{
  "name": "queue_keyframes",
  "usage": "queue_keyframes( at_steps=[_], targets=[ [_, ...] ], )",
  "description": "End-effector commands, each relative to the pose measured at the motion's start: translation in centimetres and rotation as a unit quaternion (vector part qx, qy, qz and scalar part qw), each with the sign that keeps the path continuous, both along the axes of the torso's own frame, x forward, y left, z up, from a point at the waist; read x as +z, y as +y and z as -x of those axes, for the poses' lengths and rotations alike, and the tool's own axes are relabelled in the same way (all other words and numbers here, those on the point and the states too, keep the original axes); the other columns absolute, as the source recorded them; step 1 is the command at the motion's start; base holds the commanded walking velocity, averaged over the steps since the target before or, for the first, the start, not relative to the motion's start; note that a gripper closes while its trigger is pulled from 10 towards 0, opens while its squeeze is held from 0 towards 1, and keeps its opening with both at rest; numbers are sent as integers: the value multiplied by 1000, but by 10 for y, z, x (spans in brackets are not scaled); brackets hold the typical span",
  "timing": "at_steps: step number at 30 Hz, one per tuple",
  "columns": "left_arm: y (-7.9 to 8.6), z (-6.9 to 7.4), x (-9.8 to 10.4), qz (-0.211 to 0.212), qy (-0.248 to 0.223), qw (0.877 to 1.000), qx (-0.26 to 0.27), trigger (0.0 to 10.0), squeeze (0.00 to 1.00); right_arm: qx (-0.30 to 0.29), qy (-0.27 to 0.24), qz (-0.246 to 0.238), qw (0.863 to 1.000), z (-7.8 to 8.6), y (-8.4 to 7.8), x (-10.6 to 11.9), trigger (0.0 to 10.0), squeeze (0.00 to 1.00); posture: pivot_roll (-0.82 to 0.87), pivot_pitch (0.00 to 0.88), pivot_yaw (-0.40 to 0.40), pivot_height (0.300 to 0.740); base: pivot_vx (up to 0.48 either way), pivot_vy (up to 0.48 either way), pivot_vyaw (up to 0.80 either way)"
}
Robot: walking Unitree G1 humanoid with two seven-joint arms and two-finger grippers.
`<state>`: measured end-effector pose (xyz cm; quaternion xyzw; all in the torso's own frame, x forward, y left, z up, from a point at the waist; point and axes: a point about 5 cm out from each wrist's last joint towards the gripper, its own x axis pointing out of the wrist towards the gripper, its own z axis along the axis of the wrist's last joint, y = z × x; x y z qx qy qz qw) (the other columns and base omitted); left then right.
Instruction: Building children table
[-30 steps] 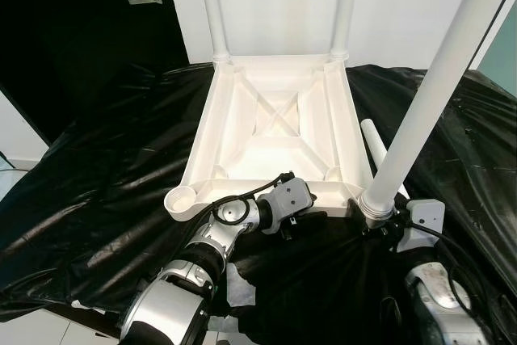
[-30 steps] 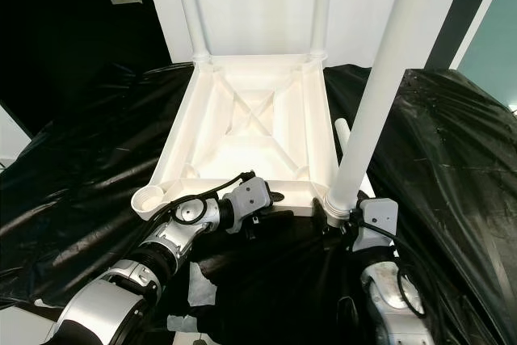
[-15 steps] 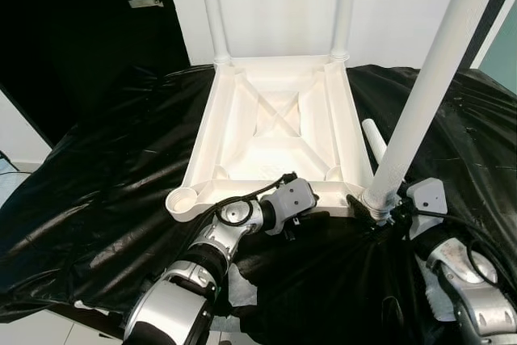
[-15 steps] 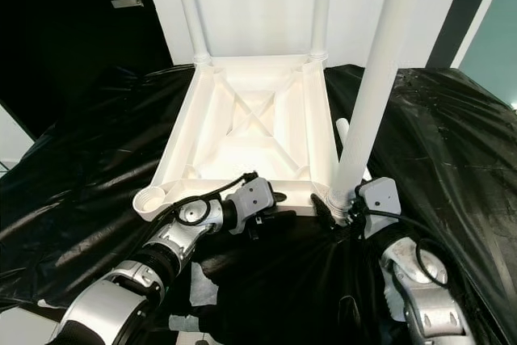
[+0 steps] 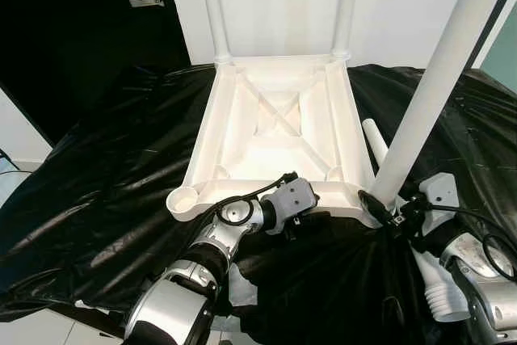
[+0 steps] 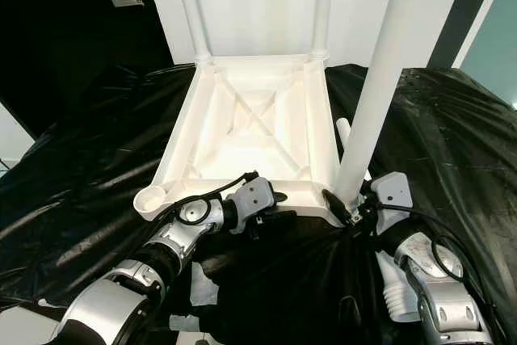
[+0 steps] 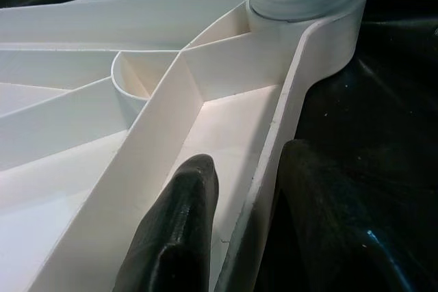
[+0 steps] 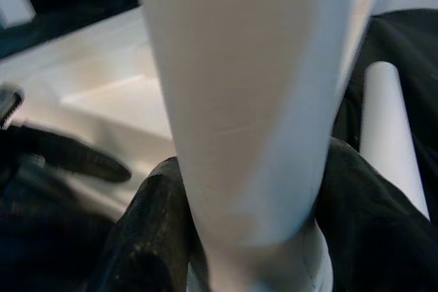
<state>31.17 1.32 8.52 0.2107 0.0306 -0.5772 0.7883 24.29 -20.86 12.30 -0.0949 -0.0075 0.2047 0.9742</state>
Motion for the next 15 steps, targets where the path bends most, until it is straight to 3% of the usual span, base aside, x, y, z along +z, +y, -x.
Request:
queue_keyframes(
  at_steps=[1, 3, 7, 15],
  targets=[
    [0, 3, -15, -12, 18, 998, 51, 10000, 0, -16, 26, 0, 1000, 5, 3, -11, 0, 0, -127, 0, 24, 740, 0, 0, 0],
    [1, 3, -15, -13, 18, 998, 52, 10000, 0, -77, 26, -37, 996, 10, 12, -19, 0, 0, -127, 0, 28, 740, 0, 0, 0],
    [1, 3, -16, -13, 18, 998, 51, 10000, 0, -142, 2, -73, 987, 15, 23, -21, 0, 0, -124, 0, 28, 740, 0, 0, 0],
    [2, 1, -14, -15, 16, 998, 52, 10000, 0, -253, -63, -90, 961, 17, 14, -10, 0, 0, -123, 0, 31, 740, 0, 0, 0]
  ],
)
